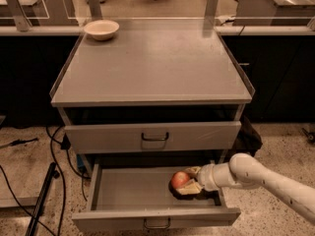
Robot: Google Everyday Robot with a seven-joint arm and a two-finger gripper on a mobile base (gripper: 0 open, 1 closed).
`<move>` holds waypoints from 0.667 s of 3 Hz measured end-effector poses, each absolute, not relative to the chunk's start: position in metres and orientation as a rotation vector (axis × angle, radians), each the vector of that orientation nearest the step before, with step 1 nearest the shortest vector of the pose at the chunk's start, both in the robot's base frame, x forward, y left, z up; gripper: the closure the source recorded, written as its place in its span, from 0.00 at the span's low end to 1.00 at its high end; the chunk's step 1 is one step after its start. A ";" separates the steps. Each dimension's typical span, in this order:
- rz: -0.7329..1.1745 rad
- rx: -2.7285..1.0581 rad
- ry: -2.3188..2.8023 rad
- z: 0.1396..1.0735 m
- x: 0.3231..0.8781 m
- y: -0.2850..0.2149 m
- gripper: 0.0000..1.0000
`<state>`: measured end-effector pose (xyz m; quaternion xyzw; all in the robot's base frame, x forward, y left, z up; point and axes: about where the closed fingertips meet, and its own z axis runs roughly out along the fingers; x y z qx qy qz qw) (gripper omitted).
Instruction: Pick apple from middle drawer and place on counter
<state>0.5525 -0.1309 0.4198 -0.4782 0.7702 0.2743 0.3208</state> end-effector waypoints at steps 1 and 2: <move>0.828 -1.327 1.966 0.480 0.543 -0.129 1.00; 0.911 -1.386 1.956 0.482 0.522 -0.123 1.00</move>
Offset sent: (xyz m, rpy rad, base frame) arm -0.0067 0.0020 0.0484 0.0414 0.0195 0.0730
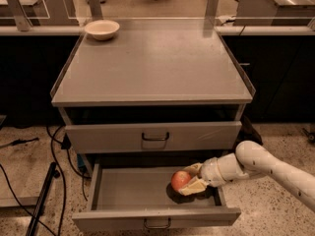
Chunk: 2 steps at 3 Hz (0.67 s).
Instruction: Pick apple from middle drawer and place on counter
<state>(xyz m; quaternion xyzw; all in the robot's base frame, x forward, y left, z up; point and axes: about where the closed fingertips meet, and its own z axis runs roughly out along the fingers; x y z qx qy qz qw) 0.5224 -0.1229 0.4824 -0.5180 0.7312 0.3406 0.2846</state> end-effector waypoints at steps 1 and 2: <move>0.911 -1.386 1.956 0.483 0.522 -0.123 1.00; 0.901 -1.379 1.937 0.505 0.520 -0.125 1.00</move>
Offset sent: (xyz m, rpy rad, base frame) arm -0.0028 -0.0099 0.0554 0.0190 -0.0502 -0.0190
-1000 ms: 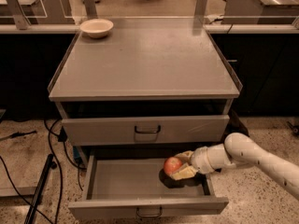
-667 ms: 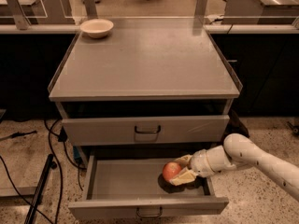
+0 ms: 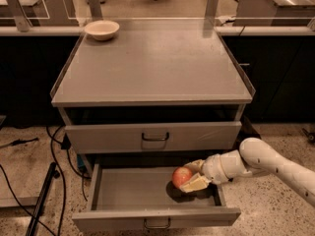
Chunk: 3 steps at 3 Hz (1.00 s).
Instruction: Pick apple from middle drawer and place on counter
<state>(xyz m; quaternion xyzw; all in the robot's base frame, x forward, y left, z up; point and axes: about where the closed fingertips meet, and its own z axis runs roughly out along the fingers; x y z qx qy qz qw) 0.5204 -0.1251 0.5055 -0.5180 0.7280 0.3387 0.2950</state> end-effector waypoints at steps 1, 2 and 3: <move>0.875 -1.375 1.915 0.558 0.516 -0.129 1.00; 0.820 -1.391 1.891 0.640 0.523 -0.138 1.00; 0.750 -1.432 1.839 0.745 0.543 -0.139 1.00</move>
Offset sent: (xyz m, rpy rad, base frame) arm 0.0137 -0.0306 0.2563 -0.0497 -0.1556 -0.0117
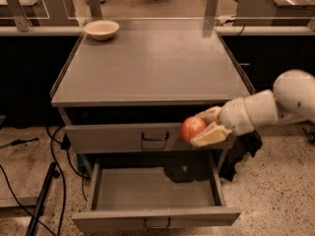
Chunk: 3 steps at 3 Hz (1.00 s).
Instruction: Pick apple from middle drawer and place on counter
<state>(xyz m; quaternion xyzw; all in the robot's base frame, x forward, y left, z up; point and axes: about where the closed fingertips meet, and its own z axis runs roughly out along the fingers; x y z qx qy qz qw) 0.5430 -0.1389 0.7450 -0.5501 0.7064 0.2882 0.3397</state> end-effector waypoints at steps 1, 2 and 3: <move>0.725 -1.432 1.816 0.762 0.550 -0.143 1.00; 0.727 -1.433 1.817 0.761 0.550 -0.142 1.00; 0.727 -1.443 1.788 0.789 0.550 -0.134 1.00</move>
Offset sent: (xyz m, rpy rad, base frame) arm 0.0079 -0.0051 0.0206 0.0013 -0.0342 -0.0030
